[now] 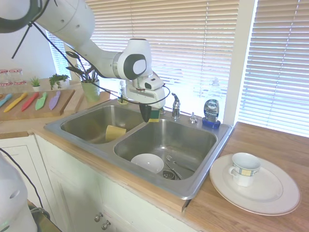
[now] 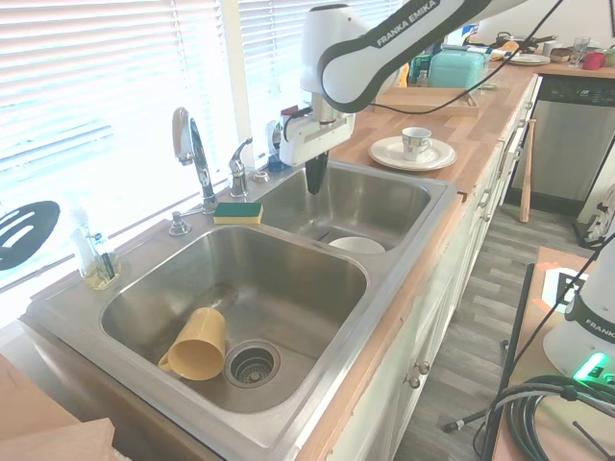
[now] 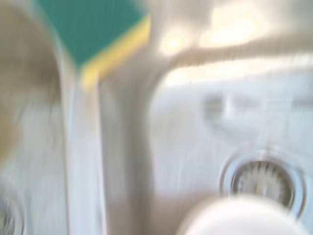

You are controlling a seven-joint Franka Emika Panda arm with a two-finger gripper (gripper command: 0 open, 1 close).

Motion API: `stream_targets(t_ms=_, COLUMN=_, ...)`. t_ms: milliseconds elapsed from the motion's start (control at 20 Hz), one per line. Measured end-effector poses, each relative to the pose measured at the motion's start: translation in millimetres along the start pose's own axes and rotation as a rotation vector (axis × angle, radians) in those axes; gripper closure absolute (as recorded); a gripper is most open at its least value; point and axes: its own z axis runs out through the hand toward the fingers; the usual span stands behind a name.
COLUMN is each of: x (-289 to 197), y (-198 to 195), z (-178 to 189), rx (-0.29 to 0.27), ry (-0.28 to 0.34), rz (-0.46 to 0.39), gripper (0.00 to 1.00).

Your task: Turn off the faucet

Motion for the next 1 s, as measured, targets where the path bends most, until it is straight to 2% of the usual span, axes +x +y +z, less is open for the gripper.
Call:
stream_targets(t_ms=150, x=19.4, y=-29.0, z=-8.2, rx=0.041, ry=0.041, rz=0.021, gripper=1.00)
stream_targets(t_ms=300, x=35.2, y=-54.8, z=-17.7, rx=0.089, ry=0.119, rz=0.055, gripper=1.00)
stream_targets(t_ms=700, x=62.7, y=-91.8, z=-45.9, rx=0.265, ry=0.303, rz=0.087, gripper=1.00)
stream_targets(t_ms=1000, x=81.8, y=-110.7, z=-54.6, rx=0.306, ry=0.341, rz=0.099, gripper=1.00)
